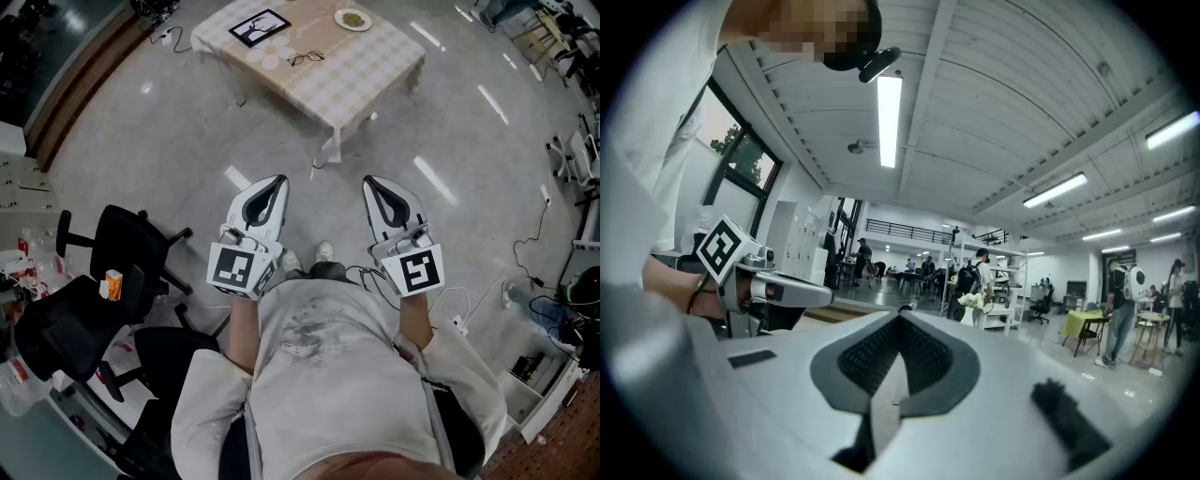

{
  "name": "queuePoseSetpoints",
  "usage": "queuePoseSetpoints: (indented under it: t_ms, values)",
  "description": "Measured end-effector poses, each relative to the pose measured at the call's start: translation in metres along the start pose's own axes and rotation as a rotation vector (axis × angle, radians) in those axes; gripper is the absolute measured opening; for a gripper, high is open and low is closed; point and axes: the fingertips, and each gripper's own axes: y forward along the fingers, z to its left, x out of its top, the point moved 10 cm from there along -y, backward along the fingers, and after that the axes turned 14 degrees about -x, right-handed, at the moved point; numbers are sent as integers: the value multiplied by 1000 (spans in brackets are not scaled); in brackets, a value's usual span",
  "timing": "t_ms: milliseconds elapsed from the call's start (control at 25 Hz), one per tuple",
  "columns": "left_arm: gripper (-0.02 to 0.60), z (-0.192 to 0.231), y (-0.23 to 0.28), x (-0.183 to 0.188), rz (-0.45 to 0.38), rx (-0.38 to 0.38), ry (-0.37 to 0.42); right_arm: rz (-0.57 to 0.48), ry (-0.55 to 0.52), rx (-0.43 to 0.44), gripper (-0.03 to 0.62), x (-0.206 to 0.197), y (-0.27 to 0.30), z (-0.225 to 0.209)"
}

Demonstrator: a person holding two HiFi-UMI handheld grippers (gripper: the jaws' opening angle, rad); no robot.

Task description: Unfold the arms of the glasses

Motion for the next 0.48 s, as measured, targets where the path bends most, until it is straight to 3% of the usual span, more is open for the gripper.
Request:
queuePoseSetpoints:
  t_ms: [320, 480]
  values:
    - [9, -8, 15, 2, 32, -25, 38, -49, 40, 7, 15, -8, -3, -9]
    - [9, -14, 24, 3, 41, -27, 35, -54, -9, 19, 15, -12, -3, -15]
